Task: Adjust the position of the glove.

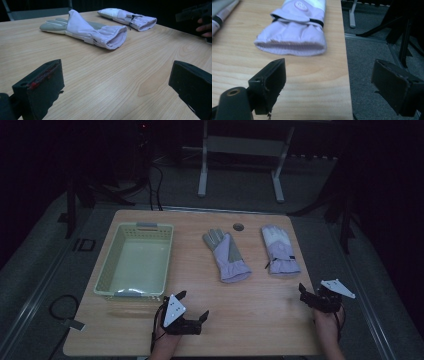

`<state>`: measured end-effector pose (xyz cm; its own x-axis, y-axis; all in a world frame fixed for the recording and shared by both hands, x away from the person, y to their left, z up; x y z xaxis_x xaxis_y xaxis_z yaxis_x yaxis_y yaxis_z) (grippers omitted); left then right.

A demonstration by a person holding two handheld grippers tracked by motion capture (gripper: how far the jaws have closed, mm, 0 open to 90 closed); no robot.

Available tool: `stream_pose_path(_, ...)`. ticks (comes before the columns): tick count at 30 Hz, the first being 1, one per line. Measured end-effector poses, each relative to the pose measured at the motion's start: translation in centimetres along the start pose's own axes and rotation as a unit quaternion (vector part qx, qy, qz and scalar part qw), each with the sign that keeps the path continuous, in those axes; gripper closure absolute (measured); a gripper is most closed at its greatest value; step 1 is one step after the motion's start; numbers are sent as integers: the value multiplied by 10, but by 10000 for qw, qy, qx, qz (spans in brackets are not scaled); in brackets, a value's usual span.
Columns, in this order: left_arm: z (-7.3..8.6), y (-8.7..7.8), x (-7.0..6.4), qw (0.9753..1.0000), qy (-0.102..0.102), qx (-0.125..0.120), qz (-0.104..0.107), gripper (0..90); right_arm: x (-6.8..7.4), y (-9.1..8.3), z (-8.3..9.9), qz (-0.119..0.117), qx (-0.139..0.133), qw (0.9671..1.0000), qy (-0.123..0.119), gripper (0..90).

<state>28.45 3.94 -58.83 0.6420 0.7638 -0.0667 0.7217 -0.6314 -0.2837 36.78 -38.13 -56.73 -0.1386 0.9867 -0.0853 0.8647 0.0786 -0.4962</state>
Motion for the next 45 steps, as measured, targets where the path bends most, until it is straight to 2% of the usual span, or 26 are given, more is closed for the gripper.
stream_pose_path(8,0,0,0,10000,-14,-9,5,0,-4,-10,-35,138,-234,9996,-1,122)
stream_pose_path(9,0,0,0,10000,-14,-9,5,0,-4,-10,-35,138,-234,9996,-1,122)
stream_pose_path(10,0,0,0,10000,-14,-9,5,0,-4,-11,-39,52,-206,9998,60,122)
stream_pose_path(11,0,0,0,10000,-16,-7,4,0,-3,-10,-48,-231,-111,9995,191,133)
stream_pose_path(13,0,0,0,10000,-11,0,7,0,-3,-9,-55,-213,-68,9994,281,133)
stream_pose_path(14,0,0,0,10000,-11,0,8,0,-3,-9,-59,-105,-86,9996,265,134)
stream_pose_path(15,0,0,0,10000,-11,0,10,0,-2,-9,-63,-110,-103,9996,242,127)
stream_pose_path(22,0,0,0,10000,-16,2,25,0,13,-7,-83,-336,-162,9989,281,110)
stream_pose_path(29,0,0,0,10000,-18,14,37,0,26,-6,-98,-441,-285,9986,75,107)
stream_pose_path(32,0,0,0,10000,-28,12,44,0,38,-4,-111,-652,-285,9975,-59,110)
stream_pose_path(36,0,0,0,10000,-18,21,50,0,47,-3,-122,-739,-337,9965,-183,141)
stream_pose_path(45,0,0,0,10000,-12,29,70,0,69,-4,-143,-989,-345,9940,-324,147)
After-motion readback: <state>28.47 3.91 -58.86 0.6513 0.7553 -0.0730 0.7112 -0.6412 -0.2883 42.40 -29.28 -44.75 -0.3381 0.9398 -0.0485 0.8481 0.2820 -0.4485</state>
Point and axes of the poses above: each handheld gripper's, and its own axes: y roughly forward along the jaws, z roughly out of its underside, x roughly to its left, the point moved 7 cm from there along y, roughly forward along the jaws
